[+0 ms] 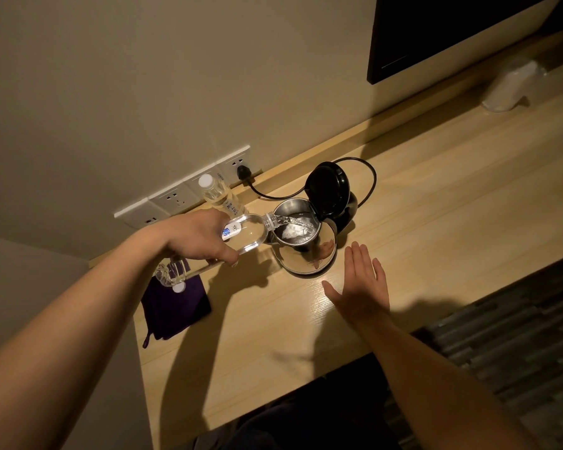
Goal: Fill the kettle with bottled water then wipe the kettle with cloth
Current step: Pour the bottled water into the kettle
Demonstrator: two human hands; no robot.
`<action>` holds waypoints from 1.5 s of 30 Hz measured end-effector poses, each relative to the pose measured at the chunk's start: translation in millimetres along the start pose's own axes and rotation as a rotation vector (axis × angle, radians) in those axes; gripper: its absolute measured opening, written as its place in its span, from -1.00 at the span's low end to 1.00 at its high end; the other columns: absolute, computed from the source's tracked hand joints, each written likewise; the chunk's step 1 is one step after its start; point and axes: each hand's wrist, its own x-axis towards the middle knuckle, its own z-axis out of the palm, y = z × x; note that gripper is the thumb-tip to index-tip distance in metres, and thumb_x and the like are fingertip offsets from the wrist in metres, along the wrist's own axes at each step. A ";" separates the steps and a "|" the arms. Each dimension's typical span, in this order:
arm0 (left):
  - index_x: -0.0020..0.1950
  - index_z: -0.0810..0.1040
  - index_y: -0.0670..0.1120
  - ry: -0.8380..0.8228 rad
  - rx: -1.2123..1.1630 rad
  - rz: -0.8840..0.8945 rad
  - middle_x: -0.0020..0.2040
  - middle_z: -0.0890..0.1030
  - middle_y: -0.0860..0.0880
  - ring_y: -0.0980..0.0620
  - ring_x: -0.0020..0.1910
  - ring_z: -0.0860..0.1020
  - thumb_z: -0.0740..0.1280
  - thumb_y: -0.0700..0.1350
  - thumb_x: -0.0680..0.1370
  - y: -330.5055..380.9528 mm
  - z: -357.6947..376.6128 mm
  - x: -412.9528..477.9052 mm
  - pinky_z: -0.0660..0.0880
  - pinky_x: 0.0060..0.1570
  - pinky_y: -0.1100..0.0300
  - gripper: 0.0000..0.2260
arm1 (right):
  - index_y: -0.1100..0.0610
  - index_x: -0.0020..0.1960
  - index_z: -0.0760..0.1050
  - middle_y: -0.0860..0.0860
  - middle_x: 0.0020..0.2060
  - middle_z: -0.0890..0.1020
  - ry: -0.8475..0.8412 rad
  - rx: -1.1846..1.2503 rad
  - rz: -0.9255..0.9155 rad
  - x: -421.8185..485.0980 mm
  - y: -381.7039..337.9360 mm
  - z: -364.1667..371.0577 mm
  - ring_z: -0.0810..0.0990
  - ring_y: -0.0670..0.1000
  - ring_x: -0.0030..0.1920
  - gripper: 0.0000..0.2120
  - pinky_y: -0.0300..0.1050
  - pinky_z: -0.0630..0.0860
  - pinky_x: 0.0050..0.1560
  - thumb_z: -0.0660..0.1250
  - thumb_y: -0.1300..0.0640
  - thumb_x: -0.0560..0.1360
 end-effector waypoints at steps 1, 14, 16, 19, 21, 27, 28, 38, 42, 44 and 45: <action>0.09 0.55 -0.17 0.001 0.010 0.000 -0.13 0.61 -0.15 -0.03 -0.22 0.50 0.57 0.03 0.43 0.6 -0.4 -0.3 0.56 -0.16 -0.08 -0.61 | 0.20 0.67 0.11 0.13 0.69 0.14 -0.004 -0.002 0.000 -0.1 0.0 0.3 0.08 0.11 0.69 -0.06 0.16 0.12 0.64 0.16 -0.40 0.51; 0.31 0.51 -0.24 -0.010 0.041 -0.051 0.09 0.68 -0.25 -0.18 -0.02 0.66 0.56 0.05 0.44 5.8 -6.4 -2.8 0.65 0.05 -0.13 -0.42 | 0.20 0.66 0.13 0.14 0.68 0.17 0.019 -0.013 -0.009 -0.5 0.8 1.7 0.10 0.11 0.68 -0.06 0.15 0.12 0.62 0.16 -0.41 0.51; 0.32 0.50 -0.24 -0.019 0.037 -0.050 0.04 0.69 -0.24 -0.09 -0.18 0.61 0.57 0.04 0.44 7.2 -7.3 -1.8 0.61 -0.12 -0.01 -0.42 | 0.20 0.66 0.13 0.14 0.68 0.17 0.018 -0.023 -0.008 -0.6 1.1 1.8 0.11 0.11 0.68 -0.06 0.15 0.13 0.62 0.14 -0.42 0.52; 0.22 0.53 -0.19 -0.025 0.046 -0.047 -0.01 0.70 -0.22 -0.01 -0.26 0.55 0.57 0.04 0.44 7.7 -8.1 0.4 0.59 -0.19 0.01 -0.51 | 0.21 0.66 0.15 0.14 0.67 0.19 0.029 -0.021 -0.007 -0.6 0.7 2.0 0.14 0.12 0.68 -0.06 0.16 0.17 0.61 0.16 -0.41 0.51; 0.17 0.54 -0.18 -0.026 0.045 -0.047 -0.03 0.69 -0.20 -0.01 -0.26 0.54 0.56 0.04 0.44 7.7 -8.1 1.3 0.59 -0.18 0.00 -0.55 | 0.21 0.65 0.16 0.15 0.67 0.20 0.034 -0.021 -0.009 -0.6 0.5 2.5 0.15 0.12 0.67 -0.06 0.17 0.18 0.61 0.17 -0.41 0.51; 0.13 0.54 -0.15 -0.026 0.057 -0.034 -0.09 0.65 -0.12 -0.04 -0.16 0.58 0.55 0.06 0.44 8.5 -8.4 3.8 0.63 -0.02 -0.04 -0.59 | 0.23 0.64 0.19 0.16 0.65 0.24 0.049 -0.017 -0.014 -1.1 0.7 3.5 0.18 0.13 0.66 -0.06 0.17 0.21 0.59 0.20 -0.40 0.50; 0.13 0.54 -0.16 -0.026 0.060 -0.036 -0.09 0.65 -0.12 -0.04 -0.15 0.58 0.55 0.06 0.44 8.9 -8.6 4.1 0.63 -0.01 -0.05 -0.58 | 0.22 0.64 0.19 0.16 0.66 0.24 0.049 -0.015 -0.015 -0.9 0.8 3.5 0.18 0.13 0.66 -0.06 0.17 0.21 0.60 0.20 -0.40 0.50; 0.05 0.60 -0.23 -0.061 0.085 -0.063 -0.28 0.60 -0.08 -0.02 -0.35 0.51 0.56 0.03 0.41 10.4 -11.0 13.8 0.47 -0.30 0.12 -0.60 | 0.24 0.63 0.21 0.18 0.65 0.25 0.071 0.017 -0.023 -1.4 2.1 6.4 0.20 0.15 0.66 -0.07 0.20 0.23 0.59 0.25 -0.37 0.50; 0.06 0.63 -0.25 -0.073 0.097 -0.089 -0.32 0.61 -0.06 -0.01 -0.39 0.52 0.56 0.06 0.38 12.0 -15.2 18.3 0.48 -0.34 0.16 -0.56 | 0.25 0.63 0.22 0.19 0.64 0.27 0.086 0.020 -0.029 -2.1 2.0 7.1 0.22 0.15 0.65 -0.08 0.21 0.25 0.58 0.27 -0.36 0.50; 0.06 0.64 -0.26 -0.090 0.104 -0.102 -0.30 0.63 -0.08 -0.03 -0.36 0.54 0.56 0.08 0.36 13.6 -18.0 20.2 0.51 -0.30 0.12 -0.53 | 0.25 0.63 0.22 0.19 0.64 0.27 0.090 0.017 -0.030 -2.3 2.4 7.3 0.22 0.16 0.65 -0.08 0.21 0.25 0.58 0.27 -0.36 0.50; 0.05 0.65 -0.27 -0.096 0.112 -0.106 -0.31 0.62 -0.07 -0.03 -0.36 0.53 0.56 0.09 0.35 14.4 -19.7 21.2 0.50 -0.30 0.13 -0.51 | 0.25 0.63 0.22 0.19 0.64 0.26 0.091 0.013 -0.032 -2.4 2.6 7.4 0.22 0.16 0.65 -0.08 0.20 0.25 0.58 0.26 -0.36 0.51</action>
